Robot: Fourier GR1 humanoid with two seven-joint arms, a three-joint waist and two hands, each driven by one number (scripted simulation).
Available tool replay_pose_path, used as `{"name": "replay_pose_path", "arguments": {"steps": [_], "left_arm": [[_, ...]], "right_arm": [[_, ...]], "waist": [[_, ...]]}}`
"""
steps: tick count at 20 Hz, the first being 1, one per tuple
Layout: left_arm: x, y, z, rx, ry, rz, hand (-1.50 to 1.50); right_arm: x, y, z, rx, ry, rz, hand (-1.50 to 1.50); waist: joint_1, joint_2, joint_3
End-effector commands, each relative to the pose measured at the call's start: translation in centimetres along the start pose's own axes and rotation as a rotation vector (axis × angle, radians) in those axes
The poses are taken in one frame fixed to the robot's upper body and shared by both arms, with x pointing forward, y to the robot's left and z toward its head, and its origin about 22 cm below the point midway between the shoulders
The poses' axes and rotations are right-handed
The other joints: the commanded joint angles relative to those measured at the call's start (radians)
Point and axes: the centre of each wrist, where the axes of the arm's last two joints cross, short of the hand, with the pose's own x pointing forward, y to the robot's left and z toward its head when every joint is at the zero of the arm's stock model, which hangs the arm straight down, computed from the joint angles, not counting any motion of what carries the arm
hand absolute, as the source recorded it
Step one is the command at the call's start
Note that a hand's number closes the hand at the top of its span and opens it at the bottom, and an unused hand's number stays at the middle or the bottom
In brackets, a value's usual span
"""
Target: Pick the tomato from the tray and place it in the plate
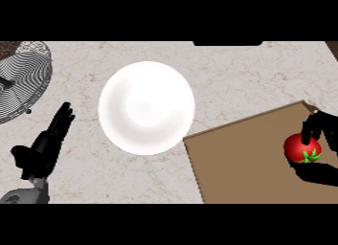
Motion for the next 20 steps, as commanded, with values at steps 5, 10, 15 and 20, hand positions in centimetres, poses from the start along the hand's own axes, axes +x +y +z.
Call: {"name": "replay_pose_path", "arguments": {"steps": [5,10,15,20], "left_arm": [[-0.1,0.7,0.0,-0.011,0.009,0.016,0.0],[0.5,0.7,-1.7,0.009,0.006,0.0,0.0],[0.3,-1.4,-0.2,-0.005,0.0,0.002,0.0],[0.5,-2.2,0.4,-0.017,0.008,0.012,0.0]], "right_arm": [[5.1,-2.7,-1.8,-0.081,-0.085,-0.077,1.5],[9.9,-3.0,-4.2,-0.069,-0.106,-0.078,1.5],[14.4,0.1,-5.3,-0.008,-0.144,-0.116,1.5],[16.9,4.7,-8.7,0.049,-0.152,-0.149,1.5]], "waist": [[0.011,0.003,0.001],[0.012,0.004,0.0],[0.014,0.003,0.0],[0.02,0.003,0.001]]}}
